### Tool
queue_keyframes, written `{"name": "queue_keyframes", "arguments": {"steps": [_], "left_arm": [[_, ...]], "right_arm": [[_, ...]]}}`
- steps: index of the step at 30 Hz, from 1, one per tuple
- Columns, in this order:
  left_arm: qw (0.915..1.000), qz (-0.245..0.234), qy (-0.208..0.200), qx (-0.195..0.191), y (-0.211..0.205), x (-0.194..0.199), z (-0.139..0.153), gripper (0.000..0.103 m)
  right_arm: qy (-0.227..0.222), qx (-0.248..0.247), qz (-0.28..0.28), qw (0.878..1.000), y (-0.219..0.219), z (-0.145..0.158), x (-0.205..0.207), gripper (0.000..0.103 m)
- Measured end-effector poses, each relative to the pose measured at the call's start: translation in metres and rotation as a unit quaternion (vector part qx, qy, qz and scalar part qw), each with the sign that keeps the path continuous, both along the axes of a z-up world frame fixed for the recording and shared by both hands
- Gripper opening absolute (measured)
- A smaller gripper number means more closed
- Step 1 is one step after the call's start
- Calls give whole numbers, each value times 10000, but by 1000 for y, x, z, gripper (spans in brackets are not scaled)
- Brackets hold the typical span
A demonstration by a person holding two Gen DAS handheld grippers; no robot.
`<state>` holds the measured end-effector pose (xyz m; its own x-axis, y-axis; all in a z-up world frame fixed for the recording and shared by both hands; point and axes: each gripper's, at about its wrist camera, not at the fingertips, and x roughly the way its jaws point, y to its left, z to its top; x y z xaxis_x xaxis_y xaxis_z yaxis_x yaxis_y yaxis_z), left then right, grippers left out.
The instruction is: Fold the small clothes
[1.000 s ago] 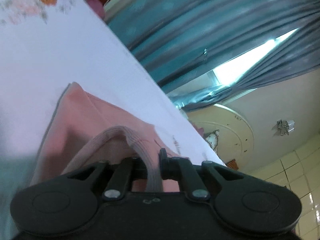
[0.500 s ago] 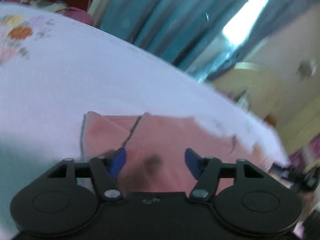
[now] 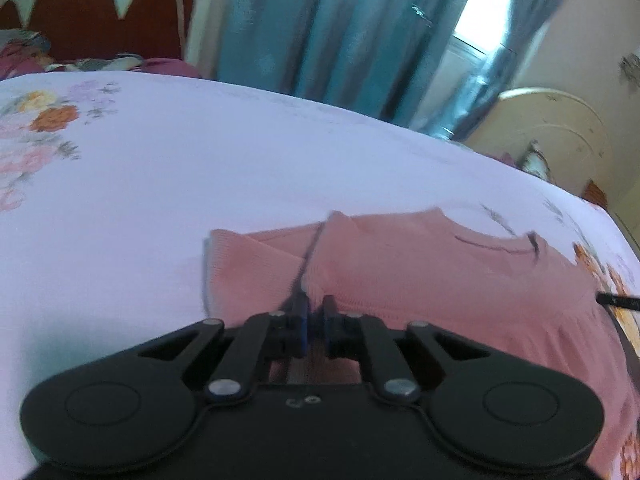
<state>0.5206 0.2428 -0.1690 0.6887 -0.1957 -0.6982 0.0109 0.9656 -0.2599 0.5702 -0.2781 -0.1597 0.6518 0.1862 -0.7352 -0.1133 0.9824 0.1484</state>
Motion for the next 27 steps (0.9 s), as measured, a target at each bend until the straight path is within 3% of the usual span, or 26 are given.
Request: {"name": "queue_keyframes", "arguments": {"steps": [2,3,4,5,6,8,10,12,13,14,15,17,19,23,27], "left_arm": [[9997,251,-4,41,0,1,7,39],[9994,291,-84,160,-4,-2,14,50],[9991,182,-232,301,-13,-5,22,66],[9983,-129,-381,422,-26,-8,27,66],[9958,-604,-422,542,-44,-9,31,66],[9851,-1586,-384,534,-83,-10,32,64],[9670,-2504,-246,398,-117,-12,28,65],[9519,-2941,-200,830,-148,-15,19,66],[9490,-2946,-230,1099,-157,-14,13,68],[9500,-2854,-314,1225,-162,-10,8,69],[9562,-2675,-335,1138,-161,-3,6,69],[9716,-2225,-300,747,-152,16,3,69],[9810,-1881,-275,392,-143,31,0,69],[9869,-1578,-331,91,-137,38,4,69],[9906,-1206,-540,345,-121,21,13,67]], "right_arm": [[-271,-143,-326,9990,2,12,-6,4],[-510,-180,-533,9971,3,20,-10,12],[-760,17,-679,9948,4,30,-18,38],[-961,506,-571,9924,5,38,-25,49],[-956,795,-282,9918,14,41,-27,51],[-693,762,540,9932,52,40,-26,51],[-387,883,1627,9820,90,32,-29,51],[-305,537,2306,9711,124,24,-37,51],[-289,308,2453,9685,136,19,-38,51],[-351,54,2451,9688,146,14,-37,51],[-431,-25,2390,9700,151,12,-34,51],[-370,74,2121,9765,154,10,-20,51],[-332,206,1966,9797,155,9,-9,51],[-170,497,1651,9849,146,11,5,51],[-301,465,1409,9885,132,30,-3,51]]}}
